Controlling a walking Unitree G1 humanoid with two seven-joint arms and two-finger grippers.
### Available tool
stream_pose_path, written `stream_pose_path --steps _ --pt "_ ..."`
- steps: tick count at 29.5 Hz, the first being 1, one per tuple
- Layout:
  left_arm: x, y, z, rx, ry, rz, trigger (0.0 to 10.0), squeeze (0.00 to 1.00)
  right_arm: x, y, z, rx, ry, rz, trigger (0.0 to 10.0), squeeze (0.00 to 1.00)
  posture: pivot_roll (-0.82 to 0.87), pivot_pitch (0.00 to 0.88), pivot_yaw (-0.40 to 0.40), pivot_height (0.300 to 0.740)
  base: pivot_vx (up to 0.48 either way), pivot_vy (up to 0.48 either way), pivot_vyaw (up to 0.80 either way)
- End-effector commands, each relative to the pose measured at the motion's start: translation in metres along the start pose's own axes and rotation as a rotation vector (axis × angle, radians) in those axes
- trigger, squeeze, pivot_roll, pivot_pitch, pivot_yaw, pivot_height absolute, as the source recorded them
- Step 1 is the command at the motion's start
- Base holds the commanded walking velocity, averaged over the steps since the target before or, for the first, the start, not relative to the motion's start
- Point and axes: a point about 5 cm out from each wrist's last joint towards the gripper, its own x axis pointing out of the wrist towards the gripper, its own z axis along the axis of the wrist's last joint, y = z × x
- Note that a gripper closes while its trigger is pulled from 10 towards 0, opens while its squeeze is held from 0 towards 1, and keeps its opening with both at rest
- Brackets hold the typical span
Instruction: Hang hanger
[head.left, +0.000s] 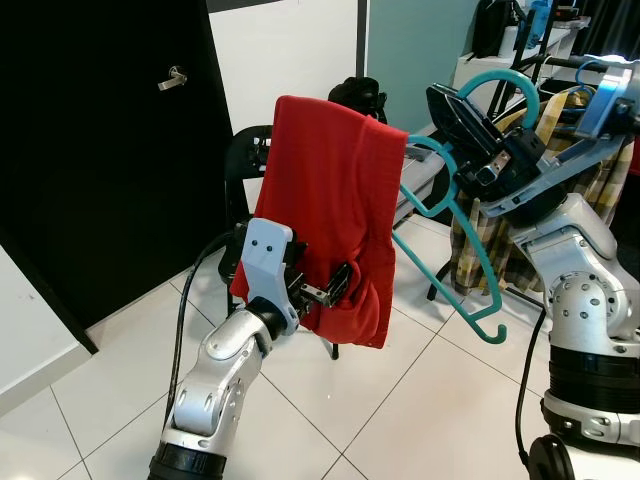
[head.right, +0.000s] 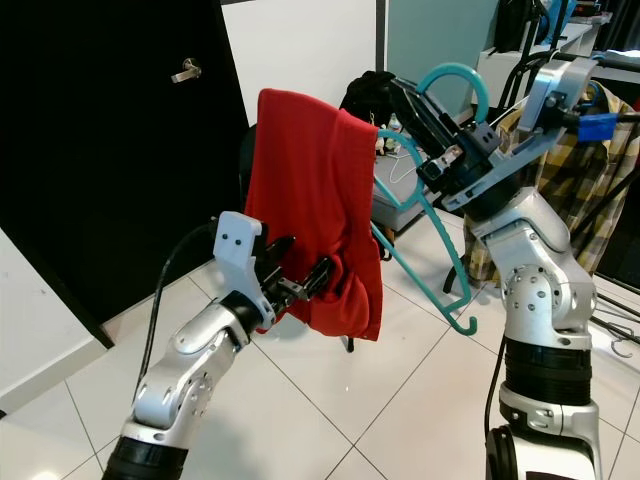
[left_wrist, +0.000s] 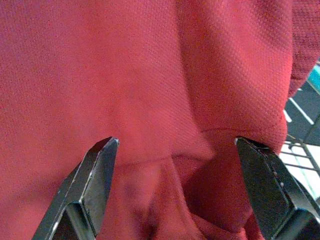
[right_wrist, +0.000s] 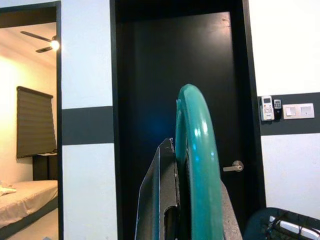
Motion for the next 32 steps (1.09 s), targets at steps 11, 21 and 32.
stream_pose_path --steps 11,21,32 --pt "-0.02 -0.015 -0.001 -0.087 0.043 -0.131 10.0 0.0 0.0 -0.001 0.008 -0.032 -0.019 0.012 10.0 0.0 -0.04 0.0 0.03 0.74 0.0 0.0 0.0" --pt "-0.011 -0.014 -0.003 -0.018 0.059 -0.087 10.0 0.0 0.003 0.003 0.008 -0.031 -0.021 0.026 10.0 0.0 -0.05 0.0 0.03 0.74 0.0 0.0 0.0" --pt "0.018 -0.027 -0.002 0.098 0.05 -0.081 0.0 0.0 0.006 0.004 0.012 -0.044 -0.028 0.03 10.0 0.0 -0.07 0.0 0.037 0.74 0.0 0.0 0.0"
